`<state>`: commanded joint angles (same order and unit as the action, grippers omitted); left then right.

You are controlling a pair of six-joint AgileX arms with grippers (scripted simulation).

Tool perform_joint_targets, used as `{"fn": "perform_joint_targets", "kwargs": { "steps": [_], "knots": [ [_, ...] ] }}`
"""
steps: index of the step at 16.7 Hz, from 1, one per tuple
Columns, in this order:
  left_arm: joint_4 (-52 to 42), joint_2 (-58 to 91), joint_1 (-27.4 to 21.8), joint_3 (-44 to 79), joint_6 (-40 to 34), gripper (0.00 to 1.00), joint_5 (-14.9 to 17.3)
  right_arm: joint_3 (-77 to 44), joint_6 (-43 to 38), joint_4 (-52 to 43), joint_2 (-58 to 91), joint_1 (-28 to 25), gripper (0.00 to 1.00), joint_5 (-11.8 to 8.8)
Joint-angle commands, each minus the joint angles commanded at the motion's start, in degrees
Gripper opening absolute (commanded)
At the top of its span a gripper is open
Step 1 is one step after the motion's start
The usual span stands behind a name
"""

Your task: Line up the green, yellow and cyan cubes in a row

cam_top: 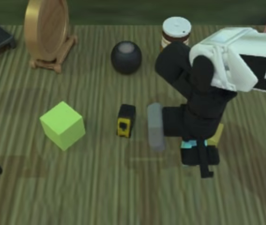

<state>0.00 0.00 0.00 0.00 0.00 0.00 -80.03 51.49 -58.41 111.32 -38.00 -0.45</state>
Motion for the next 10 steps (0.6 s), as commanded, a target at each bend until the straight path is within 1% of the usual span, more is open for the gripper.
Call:
{"fn": "perform_joint_targets", "kwargs": {
  "steps": [6, 10],
  "knots": [
    [0.0, 0.0, 0.0, 0.0, 0.0, 1.00, 0.0, 6.9, -0.2, 11.9, 4.4, 0.0, 0.00, 0.0],
    [0.0, 0.0, 0.0, 0.0, 0.0, 1.00, 0.0, 8.2, -0.1, 13.9, 5.3, -0.1, 0.00, 0.1]
  ]
}}
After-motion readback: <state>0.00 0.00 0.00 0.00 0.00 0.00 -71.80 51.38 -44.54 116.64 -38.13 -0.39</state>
